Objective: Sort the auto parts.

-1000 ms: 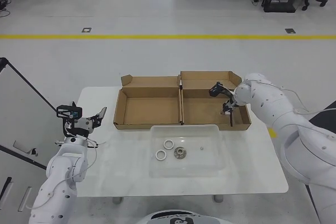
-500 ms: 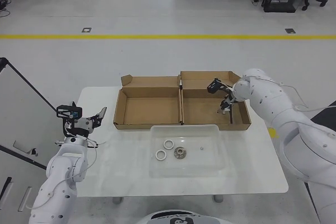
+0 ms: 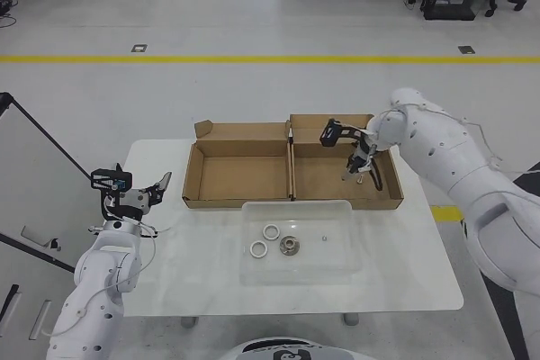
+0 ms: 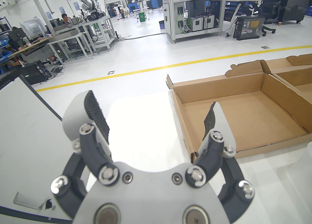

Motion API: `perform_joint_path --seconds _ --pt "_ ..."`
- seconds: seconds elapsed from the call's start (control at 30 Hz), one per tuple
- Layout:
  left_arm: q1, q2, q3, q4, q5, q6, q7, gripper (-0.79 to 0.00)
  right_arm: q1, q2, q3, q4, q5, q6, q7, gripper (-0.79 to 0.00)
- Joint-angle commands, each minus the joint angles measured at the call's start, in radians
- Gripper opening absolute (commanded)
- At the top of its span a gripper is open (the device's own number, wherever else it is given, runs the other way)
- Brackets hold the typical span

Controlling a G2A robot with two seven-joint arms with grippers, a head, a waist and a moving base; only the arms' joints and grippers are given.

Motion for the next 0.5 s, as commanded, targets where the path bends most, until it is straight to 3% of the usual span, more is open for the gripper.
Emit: perform_joint_path --seconds 0.0,0.3,0.47 --pt "0.0 0.0 0.0 0.0 0.0 0.0 0.0 0.0 -0.004 0.026 -0.008 -0.082 0.019 0.019 0.018 0.0" --pt "0.0 0.0 0.0 0.0 0.0 0.0 0.0 0.0 0.045 0.189 -0.12 -0.492 0.18 0.122 0.121 0.0" --pt "0.0 0.0 0.0 0.0 0.0 0.0 0.0 0.0 0.089 0.255 -0.161 -0.646 0.262 0.159 0.158 0.0"
